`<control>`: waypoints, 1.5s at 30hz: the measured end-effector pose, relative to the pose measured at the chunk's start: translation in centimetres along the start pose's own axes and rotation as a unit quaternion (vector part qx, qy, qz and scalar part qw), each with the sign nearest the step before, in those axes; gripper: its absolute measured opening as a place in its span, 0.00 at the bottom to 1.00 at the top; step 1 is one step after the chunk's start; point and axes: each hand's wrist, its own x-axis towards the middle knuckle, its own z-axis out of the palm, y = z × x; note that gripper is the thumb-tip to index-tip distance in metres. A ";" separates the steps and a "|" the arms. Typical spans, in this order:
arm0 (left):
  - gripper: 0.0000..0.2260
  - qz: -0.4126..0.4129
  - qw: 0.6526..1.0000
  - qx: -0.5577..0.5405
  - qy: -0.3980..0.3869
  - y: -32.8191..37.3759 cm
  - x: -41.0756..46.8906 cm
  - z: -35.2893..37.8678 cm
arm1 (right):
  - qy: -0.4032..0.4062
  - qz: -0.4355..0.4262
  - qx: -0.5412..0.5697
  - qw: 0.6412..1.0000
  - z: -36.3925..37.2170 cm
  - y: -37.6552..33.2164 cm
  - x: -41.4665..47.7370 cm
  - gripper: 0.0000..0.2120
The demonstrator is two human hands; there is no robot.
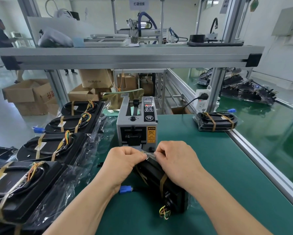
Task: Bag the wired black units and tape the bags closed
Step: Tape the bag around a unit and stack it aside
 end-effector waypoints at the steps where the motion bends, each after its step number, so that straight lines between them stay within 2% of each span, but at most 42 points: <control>1: 0.10 0.003 1.000 0.004 0.005 -0.1 0.0 0.1 | 0.000 0.001 0.001 1.000 0.0 0.0 0.0 0.10; 10: 0.11 0.019 0.999 0.020 0.032 -0.3 -0.1 0.4 | -0.002 0.006 0.010 1.000 -0.1 -0.1 -0.1 0.10; 16: 0.06 0.030 0.995 0.089 0.042 -0.5 -0.1 0.4 | 0.000 0.005 0.019 1.000 0.0 -0.1 -0.2 0.09; 18: 0.07 0.028 0.994 0.092 0.059 -0.4 0.0 0.3 | 0.000 0.004 0.021 1.000 0.0 -0.1 -0.2 0.09; 20: 0.11 0.014 0.995 0.077 0.067 -0.5 0.1 0.4 | -0.002 0.005 0.024 1.000 -0.1 -0.1 -0.2 0.09; 26: 0.06 0.001 0.998 0.004 0.064 -1.2 0.7 0.8 | 0.004 0.001 0.018 1.000 0.0 -0.1 -0.2 0.10; 31: 0.06 0.006 0.999 -0.008 0.047 -1.3 1.1 0.6 | 0.002 0.005 0.024 1.000 -0.1 0.0 -0.2 0.10; 38: 0.17 0.041 0.998 0.038 0.007 -1.2 0.8 0.5 | -0.005 0.007 0.031 0.999 -0.2 0.2 0.0 0.09; 41: 0.14 0.022 0.999 0.038 -0.016 -0.9 1.4 -0.1 | -0.008 0.007 0.037 0.999 -0.2 0.3 0.0 0.09; 45: 0.06 -0.024 0.998 -0.023 -0.047 -0.6 2.4 -0.7 | -0.010 0.011 0.051 0.999 -0.3 0.6 0.0 0.09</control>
